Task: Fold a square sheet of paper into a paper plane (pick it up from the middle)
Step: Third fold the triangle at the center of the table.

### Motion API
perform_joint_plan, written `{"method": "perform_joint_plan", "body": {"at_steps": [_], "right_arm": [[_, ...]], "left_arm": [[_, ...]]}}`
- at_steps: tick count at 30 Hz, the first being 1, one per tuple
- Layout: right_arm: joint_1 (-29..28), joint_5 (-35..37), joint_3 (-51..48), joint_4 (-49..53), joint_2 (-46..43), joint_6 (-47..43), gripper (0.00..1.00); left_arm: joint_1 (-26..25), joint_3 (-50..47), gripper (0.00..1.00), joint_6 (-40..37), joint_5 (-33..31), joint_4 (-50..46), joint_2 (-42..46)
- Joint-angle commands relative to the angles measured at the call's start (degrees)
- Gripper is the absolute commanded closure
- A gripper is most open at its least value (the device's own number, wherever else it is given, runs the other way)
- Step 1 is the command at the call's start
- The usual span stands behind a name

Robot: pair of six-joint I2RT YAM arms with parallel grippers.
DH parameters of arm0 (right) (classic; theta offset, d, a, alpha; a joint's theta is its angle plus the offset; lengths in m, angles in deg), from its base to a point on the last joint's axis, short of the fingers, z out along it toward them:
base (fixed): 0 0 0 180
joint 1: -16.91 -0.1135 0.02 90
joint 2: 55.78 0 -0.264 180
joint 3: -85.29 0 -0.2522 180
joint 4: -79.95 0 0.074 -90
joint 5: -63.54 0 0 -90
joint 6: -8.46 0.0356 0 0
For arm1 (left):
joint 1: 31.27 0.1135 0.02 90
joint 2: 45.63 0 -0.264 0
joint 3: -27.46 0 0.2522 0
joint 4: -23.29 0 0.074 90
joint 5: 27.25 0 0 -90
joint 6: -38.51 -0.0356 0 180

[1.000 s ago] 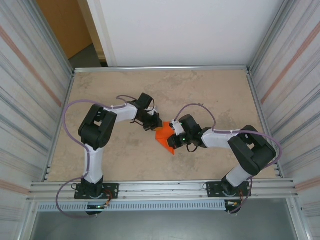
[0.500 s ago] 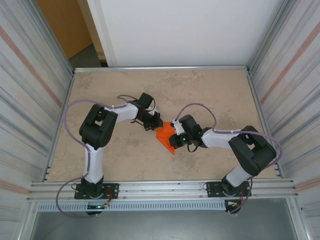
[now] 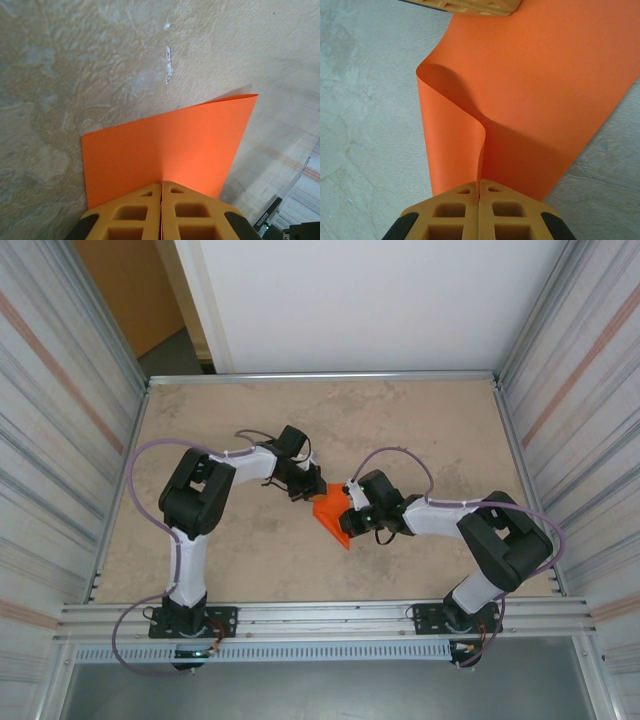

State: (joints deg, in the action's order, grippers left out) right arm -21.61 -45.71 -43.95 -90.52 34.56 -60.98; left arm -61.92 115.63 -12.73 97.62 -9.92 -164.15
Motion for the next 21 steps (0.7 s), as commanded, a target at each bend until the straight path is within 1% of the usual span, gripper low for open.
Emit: {"method": "perform_joint_plan", "body": {"at_steps": [1,21], "right_arm": [[0.3,0.5,2.0,1.5,0.9,0.6,1.0],[-0.1,2.7,1.9,3.0,1.8,0.9,1.0]], "left_arm": [[-0.9,-0.4,0.92,-0.2,-2.4,-3.9,-3.2],[-0.9,-0.2,0.93,0.1,-2.6,-3.8,-3.0]]}}
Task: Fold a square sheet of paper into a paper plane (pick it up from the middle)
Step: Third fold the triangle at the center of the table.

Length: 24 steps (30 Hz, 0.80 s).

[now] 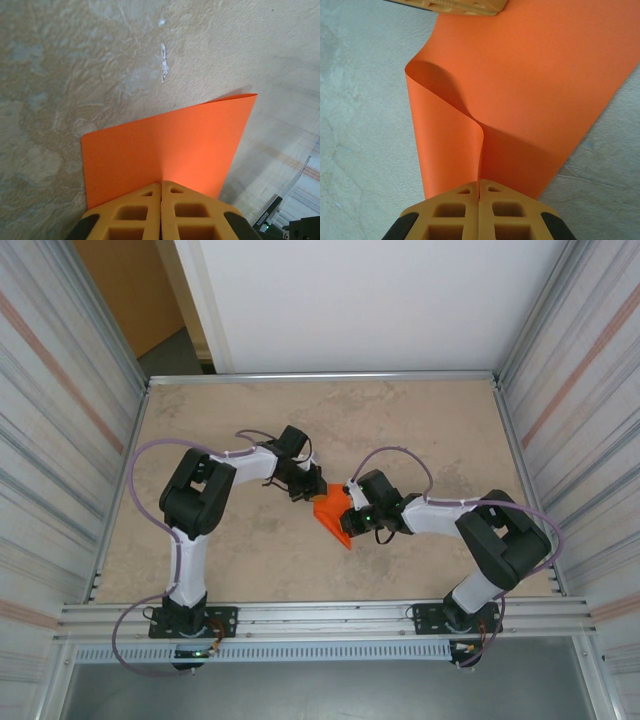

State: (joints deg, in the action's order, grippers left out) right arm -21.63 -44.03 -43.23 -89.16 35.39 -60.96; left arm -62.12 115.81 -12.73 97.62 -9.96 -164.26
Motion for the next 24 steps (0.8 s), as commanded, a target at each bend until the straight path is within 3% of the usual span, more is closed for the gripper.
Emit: {"method": "perform_joint_plan", "body": {"at_steps": [1,12,18,24], "right_arm": [[-0.1,1.0,1.2,1.7,1.1,0.9,1.0],[-0.3,1.0,1.4,2.6,2.3,1.2,1.0],[-0.3,1.2,1.3,3.2,2.7,1.5,1.0],[-0.3,1.5,1.1,3.2,3.0,1.9,1.0]], "left_arm": [[-0.7,-0.3,0.93,0.1,-2.6,-3.8,-2.8],[-0.7,0.8,0.92,0.0,-2.0,-4.0,-1.8],[-0.4,-2.6,0.8,4.7,-2.8,2.6,7.7],[-0.4,-10.7,0.79,10.1,-4.4,8.8,14.7]]}}
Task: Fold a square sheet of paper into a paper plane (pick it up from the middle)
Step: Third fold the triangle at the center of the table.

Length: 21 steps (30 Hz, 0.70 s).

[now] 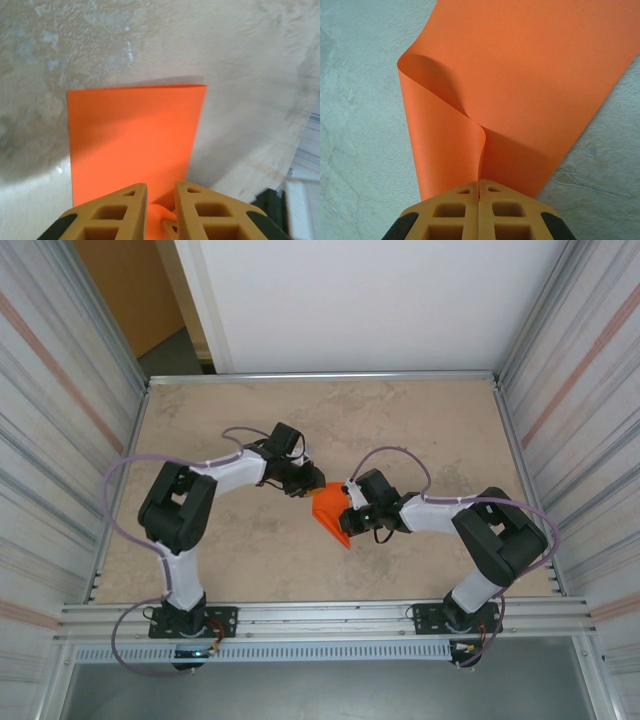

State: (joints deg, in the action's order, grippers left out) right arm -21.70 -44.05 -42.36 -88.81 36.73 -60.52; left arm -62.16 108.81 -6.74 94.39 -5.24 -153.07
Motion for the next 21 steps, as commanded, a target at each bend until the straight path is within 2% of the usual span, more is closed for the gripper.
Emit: {"method": "perform_joint_plan", "body": {"at_steps": [1,5,10,21], "right_arm": [[-0.2,1.5,0.2,2.9,1.7,1.6,1.0],[-0.2,1.5,0.4,2.8,2.2,1.6,1.0],[-0.2,1.3,0.5,2.8,2.6,1.7,1.0],[-0.2,1.5,0.8,3.1,3.1,2.0,1.0]], "left_arm": [[-0.5,-5.3,0.79,5.3,-0.7,5.8,4.3],[-2.0,-10.9,0.86,9.5,0.1,10.7,6.8],[-4.6,-13.4,0.91,12.0,0.1,11.8,7.5],[-7.2,-12.4,0.93,14.0,-0.9,11.1,4.0]]}}
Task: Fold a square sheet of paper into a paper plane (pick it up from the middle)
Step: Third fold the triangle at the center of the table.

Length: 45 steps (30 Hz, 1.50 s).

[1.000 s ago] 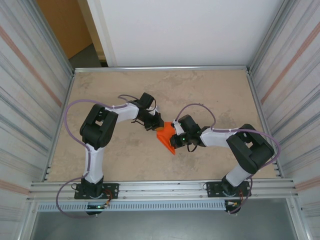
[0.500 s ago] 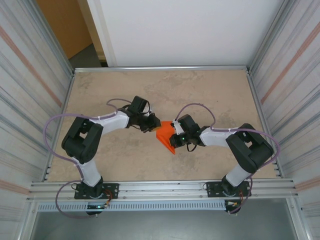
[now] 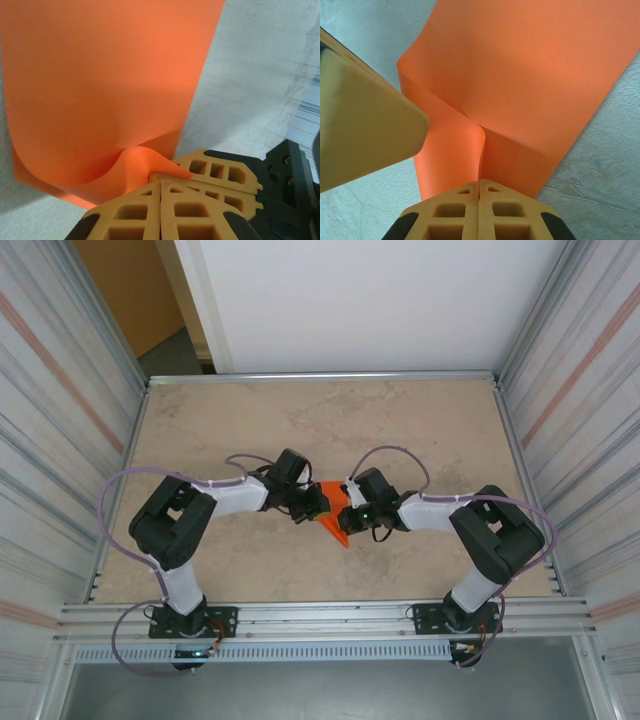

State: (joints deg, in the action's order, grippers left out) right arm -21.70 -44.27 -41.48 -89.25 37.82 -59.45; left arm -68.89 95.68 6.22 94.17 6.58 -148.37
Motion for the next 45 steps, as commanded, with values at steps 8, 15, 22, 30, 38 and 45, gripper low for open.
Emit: {"method": "perform_joint_plan", "body": {"at_steps": [8,15,22,30,38,45], "right_arm": [[-0.1,1.8,-0.2,3.3,2.3,1.1,1.0],[-0.2,1.7,0.1,3.5,2.5,1.1,1.0],[-0.2,1.6,0.0,3.4,2.8,1.2,1.0],[-0.2,1.3,0.0,3.4,2.7,1.4,1.0],[-0.3,1.0,-0.3,2.8,1.2,2.4,0.97],[-0.3,4.7,1.1,6.0,-4.0,7.6,0.64]], "left_arm": [[-1.1,-0.7,0.94,1.3,-3.5,-4.0,-0.2],[-1.1,-0.6,0.94,1.2,-4.3,-5.1,-0.7],[-1.1,-1.0,0.95,1.2,-5.5,-6.0,-0.9],[-1.1,-1.0,0.95,1.3,-5.6,-6.1,-1.8],[-1.0,-1.3,0.96,1.6,-6.2,-6.6,-2.4],[-1.0,-1.4,0.97,1.9,-7.3,-8.5,-3.3]]}}
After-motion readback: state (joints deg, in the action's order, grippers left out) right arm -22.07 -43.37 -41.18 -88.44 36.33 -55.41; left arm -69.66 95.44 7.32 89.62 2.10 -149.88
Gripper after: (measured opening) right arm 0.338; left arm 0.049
